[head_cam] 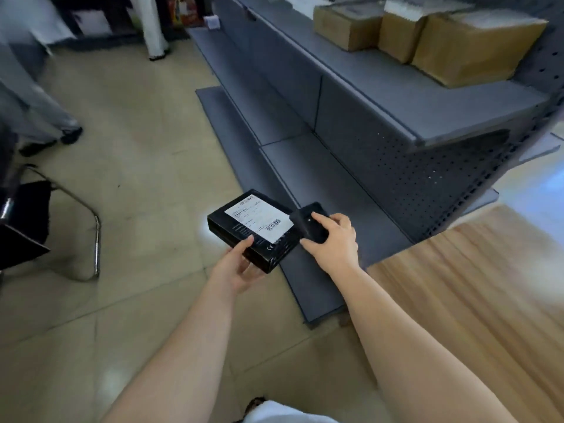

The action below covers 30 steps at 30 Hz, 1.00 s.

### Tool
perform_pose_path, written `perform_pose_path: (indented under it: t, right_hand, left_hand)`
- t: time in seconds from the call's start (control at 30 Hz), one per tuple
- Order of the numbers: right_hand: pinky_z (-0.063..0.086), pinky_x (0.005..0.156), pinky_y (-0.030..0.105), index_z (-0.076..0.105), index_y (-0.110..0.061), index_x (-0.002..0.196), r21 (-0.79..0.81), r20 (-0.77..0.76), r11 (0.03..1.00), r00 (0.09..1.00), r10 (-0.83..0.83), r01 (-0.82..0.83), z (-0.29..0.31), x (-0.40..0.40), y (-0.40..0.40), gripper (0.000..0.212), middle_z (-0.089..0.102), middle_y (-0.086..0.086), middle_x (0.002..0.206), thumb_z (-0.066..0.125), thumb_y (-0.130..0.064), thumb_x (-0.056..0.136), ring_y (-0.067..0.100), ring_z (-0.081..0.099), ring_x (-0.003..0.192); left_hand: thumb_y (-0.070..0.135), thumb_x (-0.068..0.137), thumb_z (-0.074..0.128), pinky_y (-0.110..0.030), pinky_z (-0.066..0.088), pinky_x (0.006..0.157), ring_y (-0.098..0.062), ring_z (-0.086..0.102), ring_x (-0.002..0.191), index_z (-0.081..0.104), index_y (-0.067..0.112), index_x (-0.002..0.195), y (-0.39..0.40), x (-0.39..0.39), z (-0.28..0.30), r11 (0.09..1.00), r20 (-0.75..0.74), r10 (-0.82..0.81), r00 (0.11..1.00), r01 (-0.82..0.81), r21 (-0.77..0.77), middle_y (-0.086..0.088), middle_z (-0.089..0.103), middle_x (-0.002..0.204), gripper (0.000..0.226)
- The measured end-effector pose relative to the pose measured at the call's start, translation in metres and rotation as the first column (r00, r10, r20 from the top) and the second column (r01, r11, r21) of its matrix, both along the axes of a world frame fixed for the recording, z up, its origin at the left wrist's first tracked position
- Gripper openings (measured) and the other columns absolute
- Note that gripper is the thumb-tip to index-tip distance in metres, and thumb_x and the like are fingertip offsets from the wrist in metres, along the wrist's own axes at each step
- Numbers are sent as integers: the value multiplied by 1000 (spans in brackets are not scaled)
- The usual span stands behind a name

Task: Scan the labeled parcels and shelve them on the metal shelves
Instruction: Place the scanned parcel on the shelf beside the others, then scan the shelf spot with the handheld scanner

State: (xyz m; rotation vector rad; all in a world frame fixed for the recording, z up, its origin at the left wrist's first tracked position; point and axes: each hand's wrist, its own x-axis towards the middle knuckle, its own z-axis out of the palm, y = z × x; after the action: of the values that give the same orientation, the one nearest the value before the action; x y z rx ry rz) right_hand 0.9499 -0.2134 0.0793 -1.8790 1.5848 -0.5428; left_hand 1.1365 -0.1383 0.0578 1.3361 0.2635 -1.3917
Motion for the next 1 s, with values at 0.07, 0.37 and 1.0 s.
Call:
perform_pose_path:
  t: [0.07, 0.37, 1.0]
  right_hand:
    - [39, 104, 43, 54, -38, 135, -9, 34, 1000, 999, 26, -26, -3, 53, -14, 62, 38, -6, 136, 76, -38, 78, 20, 37, 123]
    - [41, 102, 42, 59, -37, 130, 12, 60, 990, 988, 139, -140, -10, 232, -82, 61, 39, -10, 123, 81, -34, 73, 17, 43, 117]
    - [40, 102, 44, 60, -35, 130, 51, 94, 918, 917, 387, -393, -16, 612, -404, 61, 43, -4, 125, 78, -31, 72, 20, 43, 117]
  left_hand:
    - [20, 82, 81, -49, 56, 68, -30, 68, 89, 61, 16, 112, -3, 47, 1, 1000, -34, 18, 999, -18, -2, -11, 68, 98, 36]
    - [21, 80, 83, -46, 55, 71, -27, 59, 102, 58, 8, 102, -50, 202, -12, 987, -147, 156, 977, -148, 58, -12, 63, 92, 36]
    - [20, 82, 81, -50, 56, 86, -26, 59, 107, 60, 15, 105, -332, 541, 8, 916, -47, 399, 916, -395, 68, -10, 64, 106, 32]
